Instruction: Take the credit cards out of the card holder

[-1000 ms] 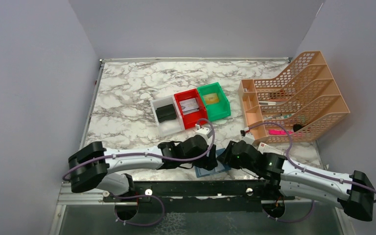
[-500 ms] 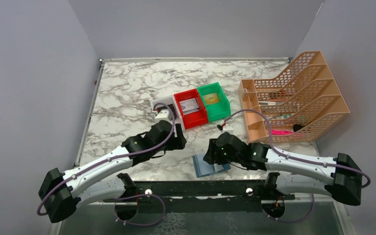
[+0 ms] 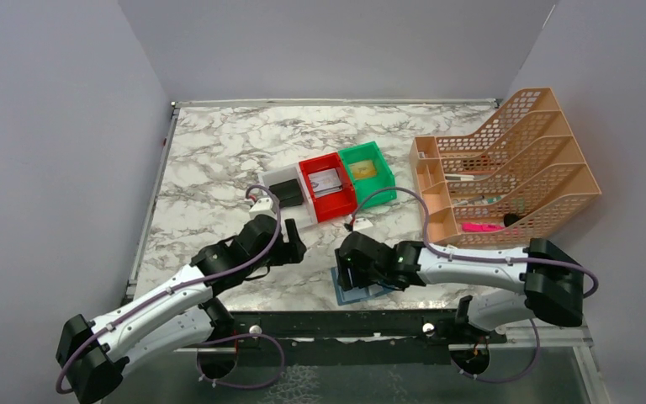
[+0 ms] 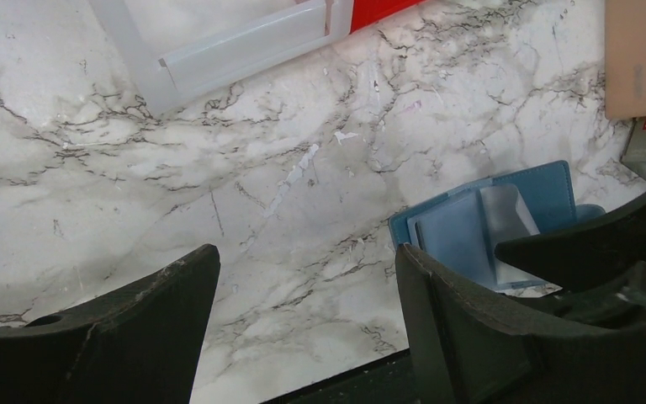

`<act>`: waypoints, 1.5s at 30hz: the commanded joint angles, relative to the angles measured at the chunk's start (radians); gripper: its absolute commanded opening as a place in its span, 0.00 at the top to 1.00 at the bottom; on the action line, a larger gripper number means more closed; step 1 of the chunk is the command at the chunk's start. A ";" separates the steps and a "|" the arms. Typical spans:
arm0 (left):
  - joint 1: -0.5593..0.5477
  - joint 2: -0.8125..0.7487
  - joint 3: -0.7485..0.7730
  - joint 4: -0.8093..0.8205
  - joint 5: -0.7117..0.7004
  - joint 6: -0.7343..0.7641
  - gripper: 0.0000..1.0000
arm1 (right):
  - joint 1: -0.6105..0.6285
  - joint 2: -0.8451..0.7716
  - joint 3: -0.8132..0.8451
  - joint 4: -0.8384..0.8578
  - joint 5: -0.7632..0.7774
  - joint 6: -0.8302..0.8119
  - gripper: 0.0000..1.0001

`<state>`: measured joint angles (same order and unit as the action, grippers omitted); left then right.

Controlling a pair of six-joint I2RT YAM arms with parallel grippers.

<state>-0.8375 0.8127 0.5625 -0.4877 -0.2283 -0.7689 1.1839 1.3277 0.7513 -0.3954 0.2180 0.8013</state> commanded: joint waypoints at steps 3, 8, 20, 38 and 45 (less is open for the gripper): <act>0.006 -0.048 -0.013 -0.007 0.022 0.006 0.20 | 0.023 0.127 0.061 -0.092 0.080 0.005 0.33; 0.006 -0.052 -0.013 -0.006 0.034 0.006 0.20 | 0.044 0.219 0.097 -0.147 0.114 0.019 0.32; 0.005 -0.053 -0.015 0.001 0.059 -0.005 0.20 | 0.059 0.188 0.026 -0.046 0.081 0.055 0.61; 0.006 -0.014 -0.046 0.173 0.270 -0.001 0.21 | 0.021 -0.090 -0.276 0.399 -0.060 0.222 0.79; 0.003 0.047 -0.114 0.386 0.437 -0.051 0.24 | 0.014 -0.175 -0.388 0.544 -0.081 0.313 0.81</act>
<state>-0.8371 0.8223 0.4900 -0.2806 0.0643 -0.7856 1.2003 1.1751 0.4015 0.0303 0.1761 1.0428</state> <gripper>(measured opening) 0.773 0.194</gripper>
